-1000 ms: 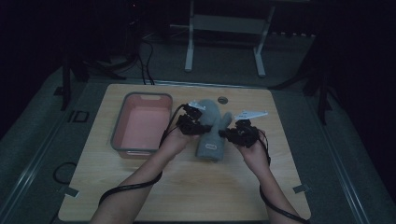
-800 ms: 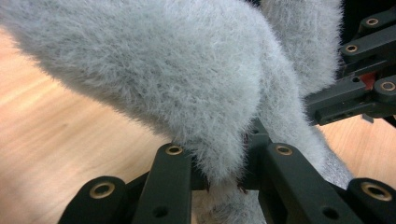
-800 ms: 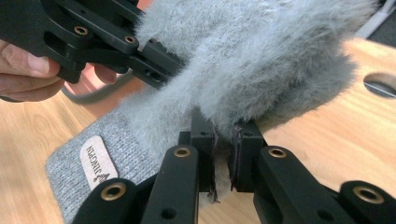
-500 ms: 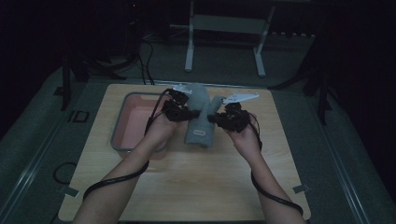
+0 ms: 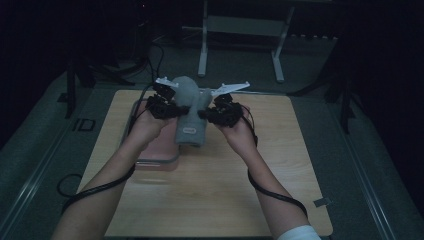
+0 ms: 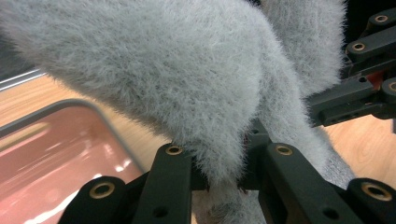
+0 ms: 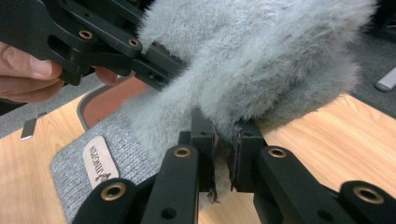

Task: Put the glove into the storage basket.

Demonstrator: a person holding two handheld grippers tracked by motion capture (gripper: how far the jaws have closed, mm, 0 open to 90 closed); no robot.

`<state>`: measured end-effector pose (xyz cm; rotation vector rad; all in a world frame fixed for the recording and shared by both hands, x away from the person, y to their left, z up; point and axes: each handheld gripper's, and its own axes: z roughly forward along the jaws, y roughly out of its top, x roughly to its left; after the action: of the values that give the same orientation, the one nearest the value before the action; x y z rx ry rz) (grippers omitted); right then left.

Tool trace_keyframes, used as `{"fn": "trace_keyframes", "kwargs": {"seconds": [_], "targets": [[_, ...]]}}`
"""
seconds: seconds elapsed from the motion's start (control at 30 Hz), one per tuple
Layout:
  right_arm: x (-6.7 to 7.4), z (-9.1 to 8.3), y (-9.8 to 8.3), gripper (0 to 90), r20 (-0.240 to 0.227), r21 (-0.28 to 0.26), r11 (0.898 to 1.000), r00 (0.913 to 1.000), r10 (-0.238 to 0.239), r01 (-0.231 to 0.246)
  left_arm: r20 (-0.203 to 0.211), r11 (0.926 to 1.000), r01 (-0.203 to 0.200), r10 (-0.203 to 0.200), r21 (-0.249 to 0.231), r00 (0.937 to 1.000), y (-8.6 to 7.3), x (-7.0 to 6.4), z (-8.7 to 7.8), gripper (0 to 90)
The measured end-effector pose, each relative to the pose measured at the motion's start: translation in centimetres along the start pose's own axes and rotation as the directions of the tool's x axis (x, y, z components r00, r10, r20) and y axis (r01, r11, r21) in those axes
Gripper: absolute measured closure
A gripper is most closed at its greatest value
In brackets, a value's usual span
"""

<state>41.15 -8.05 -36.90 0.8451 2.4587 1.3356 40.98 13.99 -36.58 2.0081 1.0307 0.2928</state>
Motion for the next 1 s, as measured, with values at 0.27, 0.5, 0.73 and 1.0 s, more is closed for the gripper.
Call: {"fn": "trace_keyframes", "kwargs": {"seconds": [0.27, 0.5, 0.73, 1.0], "targets": [[2.3, 3.6, 2.9, 82.5, -0.025, 0.005, 0.999, 0.9992, -0.032, 0.033, -0.072, 0.9991, 0.043, -0.043, -0.004, 0.9965, -1.1, 2.9, -2.9, 79.0], [3.4, 6.7, 4.3, 82.3, -0.045, 0.023, 0.999, 0.9979, -0.046, 0.047, -0.104, 0.9956, 0.093, -0.093, -0.008, 0.9902, -2.7, 5.5, -3.9, 79.0], [3.4, 10.2, 3.0, 82.3, -0.034, 0.082, 0.996, 0.9988, -0.034, 0.037, -0.106, 0.9886, 0.149, -0.146, 0.024, 0.9837, -5.1, 7.6, -1.7, 79.0], [3.1, 14.2, 0.8, 82.3, 0.010, 0.164, 0.986, 0.9995, -0.031, 0.029, -0.116, 0.9741, 0.214, -0.205, 0.074, 0.9719, -7.7, 9.7, 1.4, 78.9]]}}
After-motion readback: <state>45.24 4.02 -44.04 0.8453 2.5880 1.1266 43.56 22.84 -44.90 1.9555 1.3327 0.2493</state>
